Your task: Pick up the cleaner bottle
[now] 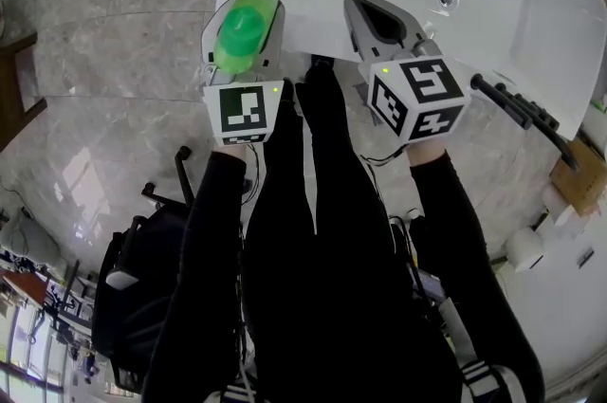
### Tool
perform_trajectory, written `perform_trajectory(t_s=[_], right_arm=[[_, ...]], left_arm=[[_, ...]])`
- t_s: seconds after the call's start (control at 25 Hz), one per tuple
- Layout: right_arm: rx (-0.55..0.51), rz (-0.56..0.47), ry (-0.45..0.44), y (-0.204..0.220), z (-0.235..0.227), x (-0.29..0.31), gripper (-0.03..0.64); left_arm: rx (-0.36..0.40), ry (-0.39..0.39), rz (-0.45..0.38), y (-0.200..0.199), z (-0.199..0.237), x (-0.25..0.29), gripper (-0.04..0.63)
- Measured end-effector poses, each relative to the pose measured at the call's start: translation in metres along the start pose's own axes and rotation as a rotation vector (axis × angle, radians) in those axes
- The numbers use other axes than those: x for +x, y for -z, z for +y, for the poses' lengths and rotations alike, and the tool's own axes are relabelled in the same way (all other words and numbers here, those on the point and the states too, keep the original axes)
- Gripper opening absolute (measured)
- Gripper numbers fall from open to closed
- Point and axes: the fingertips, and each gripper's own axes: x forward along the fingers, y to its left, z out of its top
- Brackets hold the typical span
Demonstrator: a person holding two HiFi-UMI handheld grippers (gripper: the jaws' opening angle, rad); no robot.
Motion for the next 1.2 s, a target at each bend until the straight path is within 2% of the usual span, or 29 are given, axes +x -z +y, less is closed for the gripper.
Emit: perform_trajectory(t_s=[0.28, 0.56, 0.96, 1.2], right_arm=[[0.042, -0.071, 0.074, -0.019, -0.033, -0.034, 0.002], [0.097, -0.129, 0.156, -0.034, -0.083, -0.083, 0.002], [0.163, -0.191, 0.253, -0.035, -0.127, -0.125, 0.002], [0.166, -0.211, 0.287, -0.038, -0.144, -0.142, 0.002]], left_arm=[[0.040, 0.093, -0.024, -0.051, -0.023, 0.011, 0.202], [0.076, 0.213, -0.063, -0.113, -0.070, 0.036, 0.201], [0.134, 0.336, -0.084, -0.150, -0.122, 0.076, 0.201], [0.157, 0.393, -0.091, -0.167, -0.146, 0.085, 0.199]])
